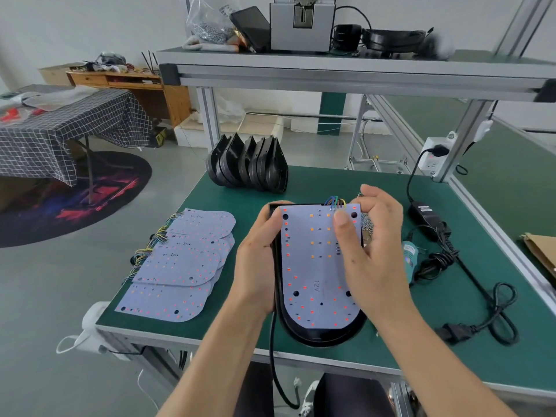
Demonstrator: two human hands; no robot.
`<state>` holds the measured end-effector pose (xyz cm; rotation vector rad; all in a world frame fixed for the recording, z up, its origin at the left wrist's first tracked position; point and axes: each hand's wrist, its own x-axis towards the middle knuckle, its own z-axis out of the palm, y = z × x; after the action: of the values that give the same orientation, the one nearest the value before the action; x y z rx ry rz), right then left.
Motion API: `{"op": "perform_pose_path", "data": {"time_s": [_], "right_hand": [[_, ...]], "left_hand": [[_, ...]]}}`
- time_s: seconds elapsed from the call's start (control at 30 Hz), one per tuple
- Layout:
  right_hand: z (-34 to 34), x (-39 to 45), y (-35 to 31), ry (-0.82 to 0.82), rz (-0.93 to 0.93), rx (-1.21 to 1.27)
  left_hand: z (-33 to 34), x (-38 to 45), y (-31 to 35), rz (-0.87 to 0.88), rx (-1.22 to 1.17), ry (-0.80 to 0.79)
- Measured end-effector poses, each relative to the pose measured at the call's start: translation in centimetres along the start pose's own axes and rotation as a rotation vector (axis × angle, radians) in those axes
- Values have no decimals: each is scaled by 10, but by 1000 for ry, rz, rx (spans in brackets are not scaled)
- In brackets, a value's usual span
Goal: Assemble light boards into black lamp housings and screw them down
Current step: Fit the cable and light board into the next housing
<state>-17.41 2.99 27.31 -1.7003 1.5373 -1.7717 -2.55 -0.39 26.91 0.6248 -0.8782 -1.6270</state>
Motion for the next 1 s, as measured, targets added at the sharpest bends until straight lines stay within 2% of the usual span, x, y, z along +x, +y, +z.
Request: {"op": "perform_pose_path", "data": {"time_s": [0.17,0.27,0.43,0.7,0.77,0.87,1.0], "right_hand": [[-6,-2,3,-119,37,-2],[-10,-5,5,-216,103,101],[-14,-8,11,-217,145,203],[-12,-9,15,-115,194,334],[-12,-10,14,-110,197,376],[-17,-9,12,-97,185,453],[-23,-10,4,-142,97,383]], "left_hand": [[-1,-1,-1,-52,-52,6],[0,-3,-2,-101,-59,19],[1,1,-8,-103,-1,37],[2,-1,-12,-8,115,-24],[-7,-2,-13,-42,105,-98],[-18,-5,-13,-126,112,-108],[-21,-10,-17,-136,230,-167]]}}
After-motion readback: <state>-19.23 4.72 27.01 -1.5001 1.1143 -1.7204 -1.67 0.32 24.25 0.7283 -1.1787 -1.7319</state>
